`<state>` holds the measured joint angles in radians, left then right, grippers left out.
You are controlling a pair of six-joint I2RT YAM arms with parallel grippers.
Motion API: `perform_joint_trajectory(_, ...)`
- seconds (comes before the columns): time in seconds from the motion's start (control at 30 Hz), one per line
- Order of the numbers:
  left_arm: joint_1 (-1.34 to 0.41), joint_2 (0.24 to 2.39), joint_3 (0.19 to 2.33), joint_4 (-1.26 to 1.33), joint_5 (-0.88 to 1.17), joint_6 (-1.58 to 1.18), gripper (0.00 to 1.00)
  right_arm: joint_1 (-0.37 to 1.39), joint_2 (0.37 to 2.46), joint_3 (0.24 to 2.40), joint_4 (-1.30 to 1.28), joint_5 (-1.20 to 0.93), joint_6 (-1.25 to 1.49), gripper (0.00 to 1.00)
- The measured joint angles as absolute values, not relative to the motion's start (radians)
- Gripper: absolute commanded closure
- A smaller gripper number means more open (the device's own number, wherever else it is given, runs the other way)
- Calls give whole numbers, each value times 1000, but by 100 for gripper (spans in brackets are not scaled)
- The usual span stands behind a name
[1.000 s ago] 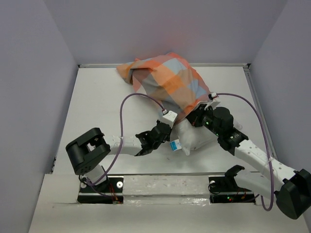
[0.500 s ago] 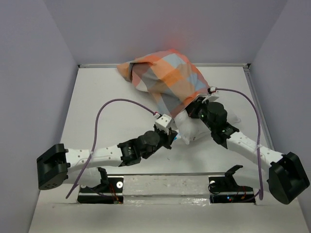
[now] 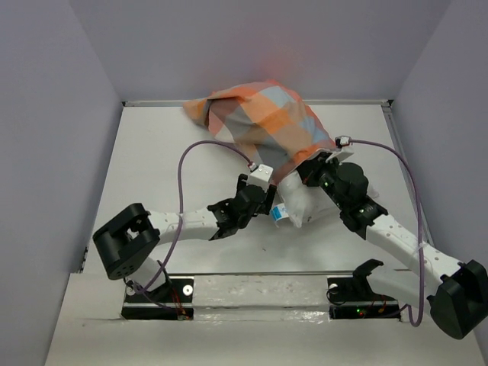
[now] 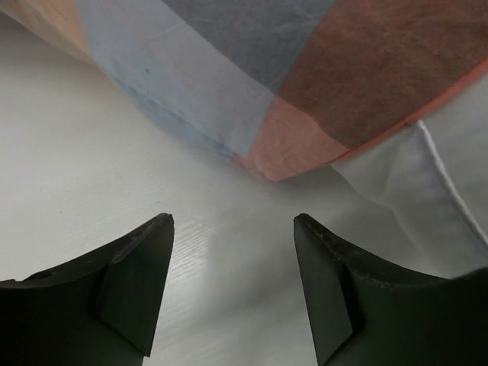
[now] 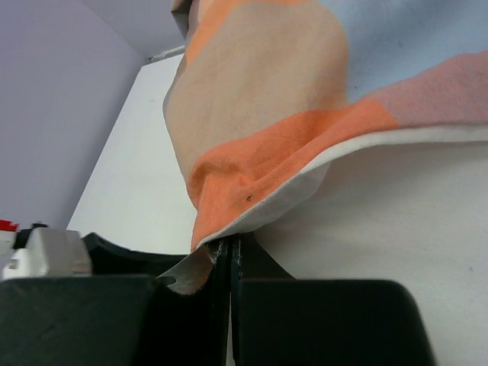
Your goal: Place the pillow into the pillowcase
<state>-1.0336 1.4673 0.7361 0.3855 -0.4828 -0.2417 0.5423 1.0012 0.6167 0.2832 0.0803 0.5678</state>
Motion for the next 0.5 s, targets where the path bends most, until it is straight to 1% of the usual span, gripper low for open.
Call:
perform_joint_trajectory(0.2,-1032,1629,785,477,-439,-167,20,538,1002,625,251,40,569,100)
perform_joint_trajectory(0.27,-1032,1649,788,499,-436,-155,20,538,1002,625,243,34,569,100)
perform_joint_trajectory(0.33,-1032,1658,788,521,-454,-142,24,537,1001,626,239,31,569,100)
perform_joint_trajectory(0.4,-1032,1666,789,541,-493,-134,29,536,999,626,237,22,569,100)
perform_joint_trajectory(0.47,-1031,1678,794,573,-547,-120,41,536,995,626,233,13,570,100)
perform_joint_trajectory(0.5,-1029,1681,794,590,-563,-115,60,536,993,626,231,5,573,100)
